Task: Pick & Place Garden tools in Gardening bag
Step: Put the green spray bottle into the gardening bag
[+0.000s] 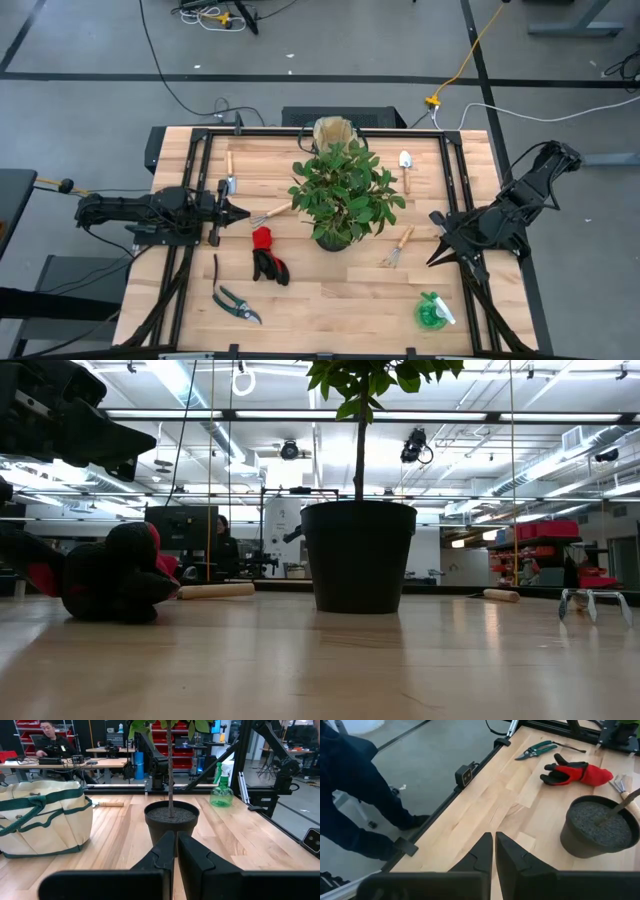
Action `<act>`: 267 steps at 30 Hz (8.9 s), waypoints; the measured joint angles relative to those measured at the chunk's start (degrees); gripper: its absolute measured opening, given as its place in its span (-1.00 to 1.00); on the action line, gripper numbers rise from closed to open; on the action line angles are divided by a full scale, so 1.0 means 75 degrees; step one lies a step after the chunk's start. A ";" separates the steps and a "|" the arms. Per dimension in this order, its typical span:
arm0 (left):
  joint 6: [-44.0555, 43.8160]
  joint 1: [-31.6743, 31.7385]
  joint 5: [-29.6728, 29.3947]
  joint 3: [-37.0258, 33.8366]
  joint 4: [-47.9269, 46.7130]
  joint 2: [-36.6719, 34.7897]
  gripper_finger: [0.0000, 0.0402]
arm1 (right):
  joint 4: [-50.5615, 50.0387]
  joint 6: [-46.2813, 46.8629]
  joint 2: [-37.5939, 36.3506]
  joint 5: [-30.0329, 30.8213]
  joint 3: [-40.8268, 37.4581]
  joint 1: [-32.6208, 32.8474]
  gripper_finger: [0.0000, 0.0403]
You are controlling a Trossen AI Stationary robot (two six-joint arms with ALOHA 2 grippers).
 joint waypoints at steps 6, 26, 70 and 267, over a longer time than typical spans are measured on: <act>-0.0001 -0.0001 0.0000 0.0002 -0.0001 0.0001 -0.88 | 0.0000 -0.0027 0.0003 0.0001 0.0000 0.0000 -0.88; -0.0002 -0.0001 0.0000 0.0002 0.0001 0.0000 -0.88 | -0.1837 -0.0982 0.1166 -0.0206 0.1600 -0.0003 -0.88; -0.0003 -0.0001 0.0000 0.0001 0.0000 0.0000 -0.89 | -0.2261 -0.2068 0.3183 -0.1002 0.3500 0.1551 -0.88; 0.0000 0.0001 0.0000 0.0002 -0.0001 0.0001 -0.89 | -0.4913 -0.6337 0.3668 0.0792 0.3150 0.1779 -0.71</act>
